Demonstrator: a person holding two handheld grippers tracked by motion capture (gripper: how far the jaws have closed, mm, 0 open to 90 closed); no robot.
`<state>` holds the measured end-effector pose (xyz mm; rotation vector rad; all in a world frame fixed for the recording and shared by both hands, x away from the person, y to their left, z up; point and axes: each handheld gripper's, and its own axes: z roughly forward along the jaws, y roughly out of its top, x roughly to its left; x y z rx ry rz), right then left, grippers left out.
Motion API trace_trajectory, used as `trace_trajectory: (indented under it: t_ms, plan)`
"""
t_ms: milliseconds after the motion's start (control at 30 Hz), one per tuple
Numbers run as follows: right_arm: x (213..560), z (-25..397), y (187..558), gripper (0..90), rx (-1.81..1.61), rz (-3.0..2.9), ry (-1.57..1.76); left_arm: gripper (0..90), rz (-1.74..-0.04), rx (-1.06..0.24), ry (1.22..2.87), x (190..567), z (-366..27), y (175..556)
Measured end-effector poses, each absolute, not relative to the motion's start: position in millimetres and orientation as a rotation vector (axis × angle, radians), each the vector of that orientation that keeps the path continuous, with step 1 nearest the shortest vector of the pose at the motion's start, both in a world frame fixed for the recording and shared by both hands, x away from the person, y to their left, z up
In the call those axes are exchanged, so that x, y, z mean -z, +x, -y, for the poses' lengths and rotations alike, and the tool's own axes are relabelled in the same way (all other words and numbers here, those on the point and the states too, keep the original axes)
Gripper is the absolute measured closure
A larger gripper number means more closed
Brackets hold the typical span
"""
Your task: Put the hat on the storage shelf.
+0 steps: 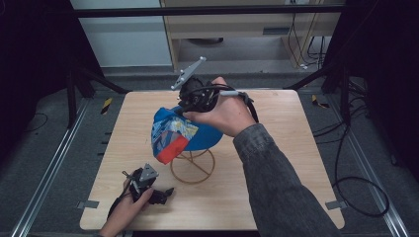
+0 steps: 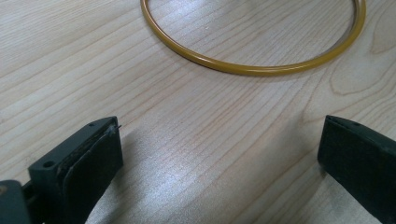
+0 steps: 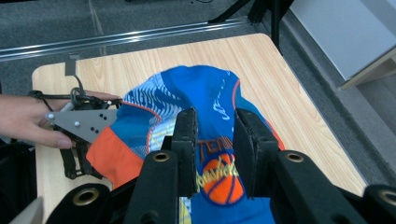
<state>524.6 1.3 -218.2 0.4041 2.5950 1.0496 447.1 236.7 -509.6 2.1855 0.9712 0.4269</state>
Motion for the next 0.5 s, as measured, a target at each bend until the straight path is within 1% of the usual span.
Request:
trace_trajectory:
  t_ms: [367,500]
  plan:
    - [216.9,13.9,520.5,70.0,-1.071,-2.566,0.433,0.0,-0.971,-0.427,2.185,509.6,-236.7,447.1]
    - [217.6,17.7,519.8,68.0,-1.085,-2.556,0.444,0.0,-0.971,-0.427,2.185,509.6,-236.7,447.0]
